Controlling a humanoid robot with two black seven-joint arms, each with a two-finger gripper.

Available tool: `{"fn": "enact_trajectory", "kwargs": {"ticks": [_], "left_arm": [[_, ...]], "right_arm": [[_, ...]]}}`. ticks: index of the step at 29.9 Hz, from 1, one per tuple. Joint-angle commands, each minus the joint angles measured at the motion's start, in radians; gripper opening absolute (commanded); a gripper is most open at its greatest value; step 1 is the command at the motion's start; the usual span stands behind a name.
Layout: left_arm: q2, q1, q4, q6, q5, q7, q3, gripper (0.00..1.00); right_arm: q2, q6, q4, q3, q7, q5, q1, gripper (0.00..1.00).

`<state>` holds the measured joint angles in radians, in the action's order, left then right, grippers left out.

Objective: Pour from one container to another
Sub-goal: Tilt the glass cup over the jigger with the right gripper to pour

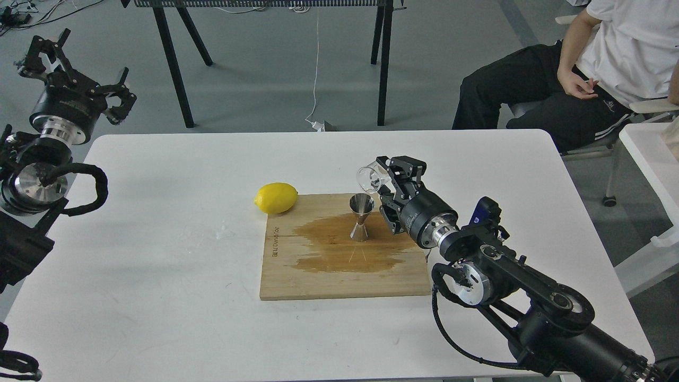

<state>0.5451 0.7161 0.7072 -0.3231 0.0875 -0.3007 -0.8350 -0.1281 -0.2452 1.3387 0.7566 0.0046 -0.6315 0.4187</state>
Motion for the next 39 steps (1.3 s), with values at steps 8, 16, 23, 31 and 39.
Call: {"fn": "enact_trajectory", "kwargs": {"ticks": [8,16,23,31,39], "left_arm": [[-0.001,-0.009,0.000,-0.001,0.000,0.000,0.001,1.00],[0.001,-0.007,0.000,-0.002,0.000,0.000,-0.001,1.00],[0.001,-0.012,0.000,-0.002,0.000,0.000,-0.001,1.00],[0.009,-0.014,0.000,-0.004,0.000,0.000,-0.001,1.00],[0.013,-0.023,0.000,-0.005,0.000,0.000,-0.001,1.00]], "right_arm": [[-0.004,-0.063,-0.003,-0.080,0.001,-0.114,0.012,0.37],[-0.002,-0.069,-0.004,-0.088,0.011,-0.160,0.014,0.37],[-0.004,-0.088,-0.016,-0.097,0.018,-0.220,0.012,0.37],[-0.001,-0.097,-0.029,-0.108,0.031,-0.226,0.021,0.36],[0.005,-0.131,-0.058,-0.149,0.037,-0.247,0.061,0.36]]}}
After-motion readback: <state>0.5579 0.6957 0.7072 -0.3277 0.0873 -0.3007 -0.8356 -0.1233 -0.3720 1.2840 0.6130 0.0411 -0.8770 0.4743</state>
